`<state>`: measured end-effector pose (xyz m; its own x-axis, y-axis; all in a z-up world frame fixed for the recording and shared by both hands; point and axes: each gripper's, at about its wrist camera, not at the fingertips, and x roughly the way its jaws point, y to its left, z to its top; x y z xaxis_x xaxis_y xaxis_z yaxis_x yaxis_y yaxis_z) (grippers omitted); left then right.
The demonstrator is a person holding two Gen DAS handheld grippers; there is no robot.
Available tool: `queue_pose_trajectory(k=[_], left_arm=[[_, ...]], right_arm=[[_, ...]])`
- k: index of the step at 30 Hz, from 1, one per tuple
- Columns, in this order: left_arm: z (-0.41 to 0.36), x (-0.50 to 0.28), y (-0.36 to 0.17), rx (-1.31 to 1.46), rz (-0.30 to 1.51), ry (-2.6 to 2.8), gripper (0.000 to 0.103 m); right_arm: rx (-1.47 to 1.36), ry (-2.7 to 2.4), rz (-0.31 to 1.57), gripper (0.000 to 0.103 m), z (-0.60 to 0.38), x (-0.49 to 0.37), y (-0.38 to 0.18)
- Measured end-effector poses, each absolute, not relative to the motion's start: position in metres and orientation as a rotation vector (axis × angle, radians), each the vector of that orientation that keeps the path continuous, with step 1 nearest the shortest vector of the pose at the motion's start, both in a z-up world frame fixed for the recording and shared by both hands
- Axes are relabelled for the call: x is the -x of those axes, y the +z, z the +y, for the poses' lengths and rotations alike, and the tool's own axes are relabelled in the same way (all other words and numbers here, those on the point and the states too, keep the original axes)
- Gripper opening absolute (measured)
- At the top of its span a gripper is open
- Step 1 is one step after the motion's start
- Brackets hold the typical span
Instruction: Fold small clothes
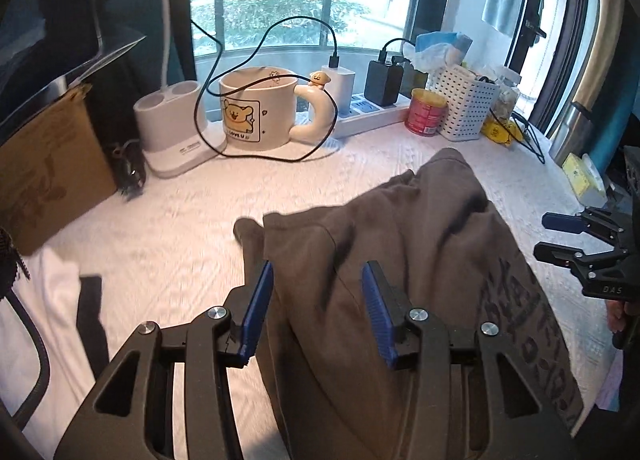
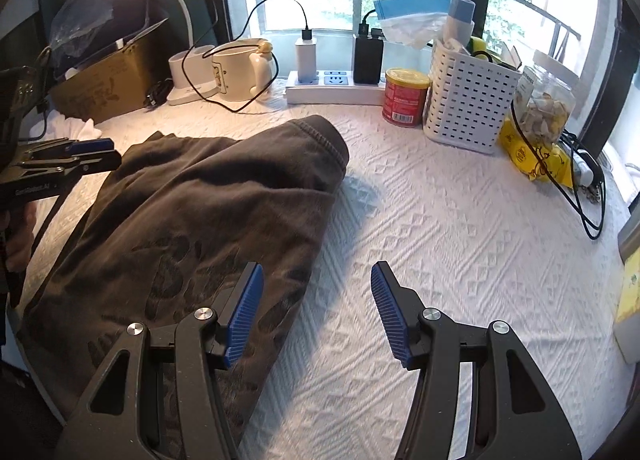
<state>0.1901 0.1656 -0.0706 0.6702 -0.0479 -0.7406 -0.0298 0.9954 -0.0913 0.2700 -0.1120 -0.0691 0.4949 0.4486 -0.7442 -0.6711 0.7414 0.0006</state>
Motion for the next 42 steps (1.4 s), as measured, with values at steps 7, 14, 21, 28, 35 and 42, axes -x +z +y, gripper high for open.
queue_pose_trajectory(k=[7, 14, 21, 28, 35, 42], left_arm=[[0.169, -0.215, -0.081, 0.076, 0.832, -0.048, 0.046], [0.168, -0.228, -0.098, 0.042, 0.861, -0.081, 0.007], [0.188, -0.215, -0.077, 0.124, 0.744, -0.003, 0.005], [0.198, -0.220, -0.088, 0.158, 0.762, -0.012, 0.005], [0.205, -0.219, -0.104, 0.211, 0.777, -0.039, 0.005], [0.211, -0.219, -0.106, 0.262, 0.783, -0.062, 0.005]], right_arm=[[0.302, 0.667, 0.800, 0.059, -0.107, -0.295, -0.067], [0.264, 0.653, 0.786, 0.059, -0.101, -0.321, -0.064], [0.247, 0.653, 0.780, 0.059, -0.093, -0.344, -0.064], [0.171, 0.676, 0.853, 0.059, -0.084, -0.375, -0.076], [0.089, 0.751, 0.966, 0.059, -0.072, -0.387, -0.090], [0.106, 0.783, 0.963, 0.017, -0.058, -0.387, -0.092]])
